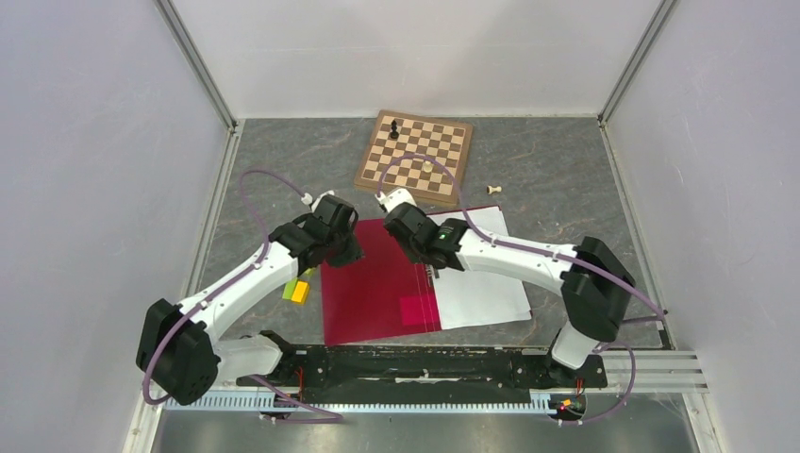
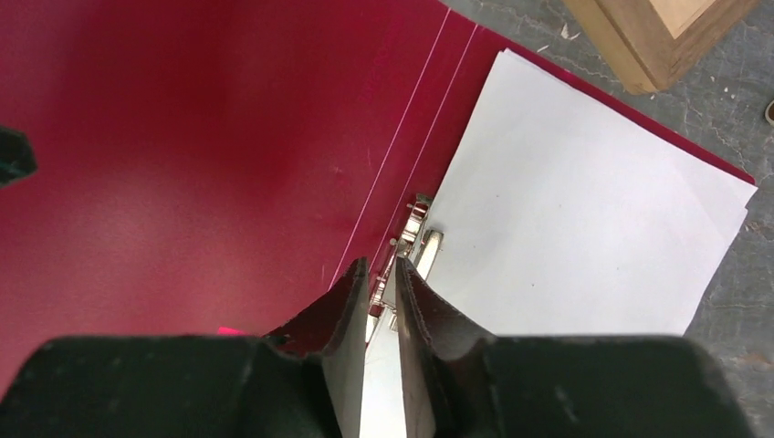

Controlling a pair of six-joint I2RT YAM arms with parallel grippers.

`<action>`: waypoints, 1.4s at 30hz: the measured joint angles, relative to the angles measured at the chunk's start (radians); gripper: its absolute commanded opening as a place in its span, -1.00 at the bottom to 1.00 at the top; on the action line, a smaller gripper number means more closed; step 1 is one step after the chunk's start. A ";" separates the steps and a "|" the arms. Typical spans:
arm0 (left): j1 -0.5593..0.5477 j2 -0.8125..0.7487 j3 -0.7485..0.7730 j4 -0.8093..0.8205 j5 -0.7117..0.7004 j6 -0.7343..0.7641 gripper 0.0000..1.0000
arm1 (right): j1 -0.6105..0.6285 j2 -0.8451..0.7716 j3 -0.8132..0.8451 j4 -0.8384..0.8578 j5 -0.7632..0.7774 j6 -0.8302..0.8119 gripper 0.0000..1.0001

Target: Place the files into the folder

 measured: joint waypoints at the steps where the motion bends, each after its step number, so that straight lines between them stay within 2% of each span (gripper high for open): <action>1: 0.003 0.000 -0.011 0.002 0.010 0.001 -0.34 | 0.006 0.019 0.013 -0.016 0.006 -0.006 -0.64; 6: 0.005 0.006 -0.081 0.012 0.045 0.002 -0.42 | 0.045 0.085 0.060 -0.091 0.060 -0.018 -0.65; 17: 0.005 0.043 -0.220 0.084 0.101 0.002 -0.49 | 0.072 0.110 0.087 -0.155 0.148 -0.031 -0.70; 42: 0.005 0.055 -0.269 0.136 0.100 0.001 -0.56 | 0.090 0.128 0.082 -0.164 0.151 -0.032 -0.76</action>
